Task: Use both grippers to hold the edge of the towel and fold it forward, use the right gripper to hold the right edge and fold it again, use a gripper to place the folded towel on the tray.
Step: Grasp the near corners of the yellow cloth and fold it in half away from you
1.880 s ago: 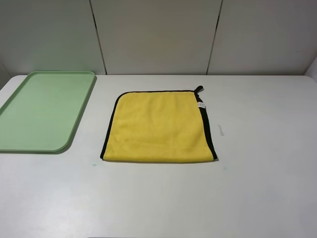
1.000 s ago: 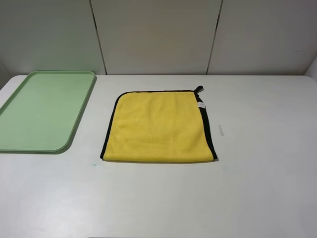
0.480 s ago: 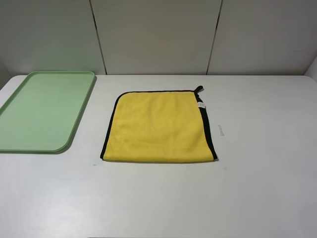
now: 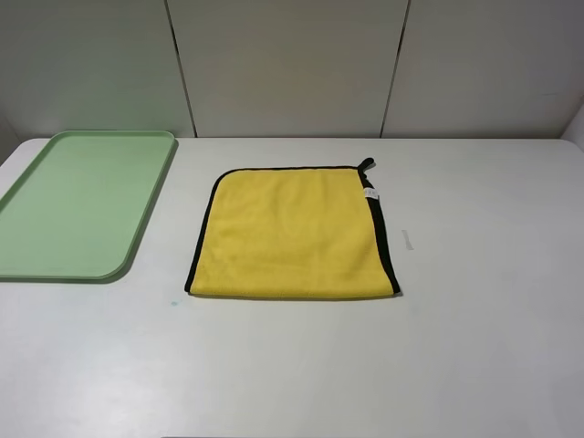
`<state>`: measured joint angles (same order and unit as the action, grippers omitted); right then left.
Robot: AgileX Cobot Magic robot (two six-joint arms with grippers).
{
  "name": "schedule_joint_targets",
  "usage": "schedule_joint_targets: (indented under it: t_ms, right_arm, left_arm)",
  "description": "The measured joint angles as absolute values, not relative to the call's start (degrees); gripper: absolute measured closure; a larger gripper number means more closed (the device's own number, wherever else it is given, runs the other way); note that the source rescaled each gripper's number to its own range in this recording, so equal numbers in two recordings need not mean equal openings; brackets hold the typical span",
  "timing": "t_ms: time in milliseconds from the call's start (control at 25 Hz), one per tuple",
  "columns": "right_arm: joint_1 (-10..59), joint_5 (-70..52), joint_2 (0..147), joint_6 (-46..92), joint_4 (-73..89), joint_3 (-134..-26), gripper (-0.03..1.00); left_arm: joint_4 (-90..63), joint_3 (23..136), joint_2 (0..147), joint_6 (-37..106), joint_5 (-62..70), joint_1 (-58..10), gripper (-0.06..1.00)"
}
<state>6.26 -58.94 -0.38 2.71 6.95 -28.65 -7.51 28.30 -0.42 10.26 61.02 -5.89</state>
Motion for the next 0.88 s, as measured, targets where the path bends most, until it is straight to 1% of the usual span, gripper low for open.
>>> schedule_joint_targets:
  t_ms: [200,320,480,880]
  right_arm:
    - [6.3,-58.9,-0.4,2.7,7.4,-28.7,-0.03]
    - [6.3,-58.9,0.5,2.7,9.1,-30.7,-0.03]
    - [6.3,-58.9,6.8,5.2,10.7,-34.6,-0.03]
    - [6.9,-57.2,28.2,18.0,13.1,-44.3,-0.03]
  left_arm:
    - [-10.5,29.1,-0.3,10.3,60.6,-5.9,-0.06]
    - [-11.6,30.8,2.8,11.3,60.6,-5.9,-0.05]
    - [-11.6,32.9,11.2,17.4,60.0,-5.9,-0.05]
    - [-11.6,39.0,33.8,37.2,55.6,-5.9,-0.04]
